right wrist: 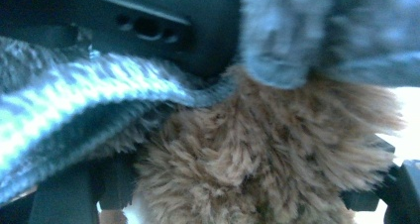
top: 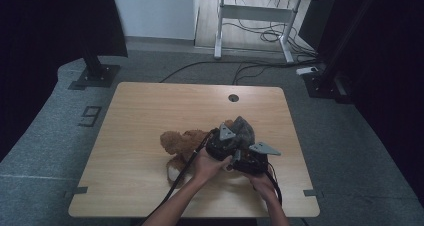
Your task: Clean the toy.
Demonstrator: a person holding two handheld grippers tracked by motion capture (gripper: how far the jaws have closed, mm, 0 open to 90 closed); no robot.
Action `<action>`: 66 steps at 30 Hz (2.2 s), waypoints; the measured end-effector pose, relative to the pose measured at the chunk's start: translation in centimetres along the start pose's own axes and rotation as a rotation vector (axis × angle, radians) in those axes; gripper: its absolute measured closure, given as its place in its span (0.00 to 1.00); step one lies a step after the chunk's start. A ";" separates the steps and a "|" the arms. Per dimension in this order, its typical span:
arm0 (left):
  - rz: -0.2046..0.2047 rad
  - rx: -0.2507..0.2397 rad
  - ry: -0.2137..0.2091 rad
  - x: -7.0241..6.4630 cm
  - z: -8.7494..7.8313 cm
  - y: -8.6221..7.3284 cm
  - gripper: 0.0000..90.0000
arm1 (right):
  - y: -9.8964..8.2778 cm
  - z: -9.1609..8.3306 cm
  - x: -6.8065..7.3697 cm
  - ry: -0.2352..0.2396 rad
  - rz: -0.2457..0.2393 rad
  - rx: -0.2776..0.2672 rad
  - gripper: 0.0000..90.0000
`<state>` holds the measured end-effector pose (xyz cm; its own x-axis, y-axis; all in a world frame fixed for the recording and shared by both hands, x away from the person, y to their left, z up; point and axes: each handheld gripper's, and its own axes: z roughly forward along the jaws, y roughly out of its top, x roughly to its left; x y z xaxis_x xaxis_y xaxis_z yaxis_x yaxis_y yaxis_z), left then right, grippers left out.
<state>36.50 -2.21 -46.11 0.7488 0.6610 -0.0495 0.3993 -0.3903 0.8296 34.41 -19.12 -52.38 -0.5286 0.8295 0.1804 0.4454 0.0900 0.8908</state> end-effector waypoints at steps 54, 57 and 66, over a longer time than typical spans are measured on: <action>-0.086 0.037 0.067 6.1 -4.9 -3.1 0.82 | -0.1 0.0 0.0 -0.005 -0.003 -0.019 0.22; -0.097 0.023 0.076 6.8 -6.0 -3.8 0.82 | -0.2 0.0 0.0 -0.003 -0.003 -0.023 0.22; -0.150 0.014 0.149 9.6 -8.9 -6.3 0.82 | -0.2 0.0 0.0 -0.005 -0.002 -0.026 0.22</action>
<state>36.45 12.32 -46.87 0.5947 0.7991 -0.0880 0.5084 -0.2891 0.8112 34.33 -19.12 -52.55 -0.5264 0.8318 0.1764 0.4251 0.0778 0.9018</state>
